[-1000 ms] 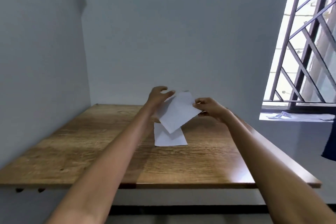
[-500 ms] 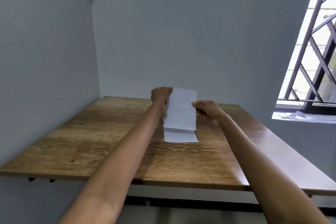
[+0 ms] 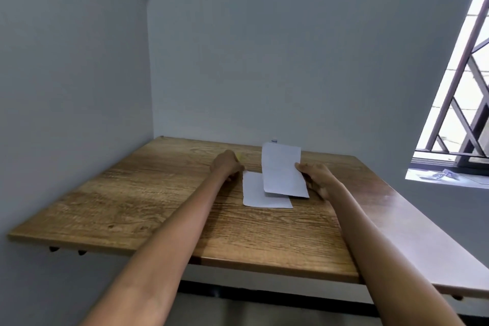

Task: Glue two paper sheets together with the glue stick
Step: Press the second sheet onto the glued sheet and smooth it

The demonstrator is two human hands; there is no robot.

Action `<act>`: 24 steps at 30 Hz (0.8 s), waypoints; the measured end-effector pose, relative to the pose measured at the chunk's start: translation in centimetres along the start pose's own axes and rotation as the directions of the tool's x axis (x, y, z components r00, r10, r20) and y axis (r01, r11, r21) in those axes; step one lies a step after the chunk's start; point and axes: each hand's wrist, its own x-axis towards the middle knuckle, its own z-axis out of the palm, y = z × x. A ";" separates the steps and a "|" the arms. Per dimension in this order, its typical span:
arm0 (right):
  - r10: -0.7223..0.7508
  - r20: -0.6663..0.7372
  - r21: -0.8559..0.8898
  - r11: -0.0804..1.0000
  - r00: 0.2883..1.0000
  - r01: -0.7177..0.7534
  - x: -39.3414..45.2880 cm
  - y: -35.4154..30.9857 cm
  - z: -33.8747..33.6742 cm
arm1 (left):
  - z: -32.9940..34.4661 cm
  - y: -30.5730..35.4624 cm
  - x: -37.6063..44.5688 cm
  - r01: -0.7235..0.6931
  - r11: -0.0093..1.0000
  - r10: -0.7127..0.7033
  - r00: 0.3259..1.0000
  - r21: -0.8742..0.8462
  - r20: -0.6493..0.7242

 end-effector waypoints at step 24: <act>-0.014 -0.028 0.108 0.994 1.000 0.017 3.6 0.1 1.9 | -0.1 -2.0 2.4 0.042 0.649 -0.118 0.992 -0.760 -0.046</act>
